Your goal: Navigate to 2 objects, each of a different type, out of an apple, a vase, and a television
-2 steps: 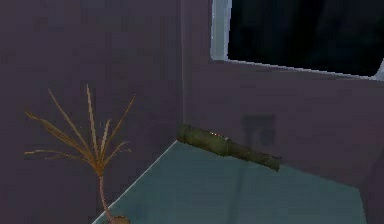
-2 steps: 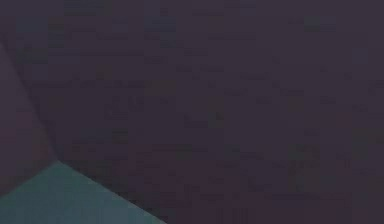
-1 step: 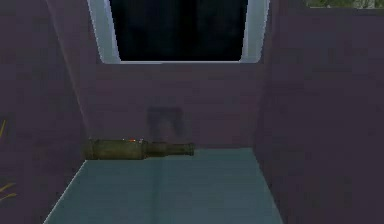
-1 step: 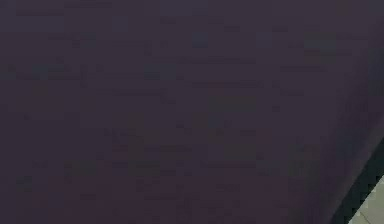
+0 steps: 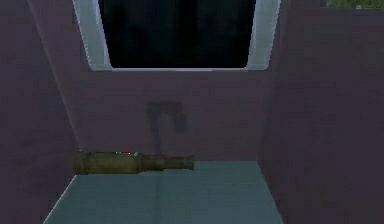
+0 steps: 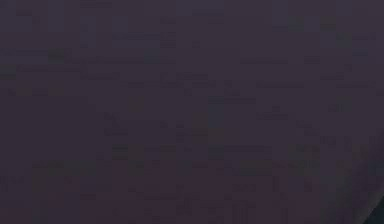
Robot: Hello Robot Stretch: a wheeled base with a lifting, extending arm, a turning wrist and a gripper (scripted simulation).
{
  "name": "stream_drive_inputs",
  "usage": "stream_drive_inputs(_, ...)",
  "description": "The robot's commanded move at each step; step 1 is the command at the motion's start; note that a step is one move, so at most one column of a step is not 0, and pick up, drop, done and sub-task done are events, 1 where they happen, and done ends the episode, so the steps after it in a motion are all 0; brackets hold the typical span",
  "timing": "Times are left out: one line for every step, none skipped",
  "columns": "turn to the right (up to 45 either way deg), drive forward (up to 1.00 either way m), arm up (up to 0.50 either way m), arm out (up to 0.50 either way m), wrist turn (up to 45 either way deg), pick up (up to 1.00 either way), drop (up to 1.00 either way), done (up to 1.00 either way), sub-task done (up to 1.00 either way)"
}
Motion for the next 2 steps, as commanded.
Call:
stream_drive_inputs(18.0, 0.0, 0.0, 0.0, 0.0, 0.0, 0.0, 0.0, 0.0)
stream_drive_inputs(0.0, 0.6, 0.0, 0.0, 0.0, 0.0, 0.0, 0.0, 0.0)
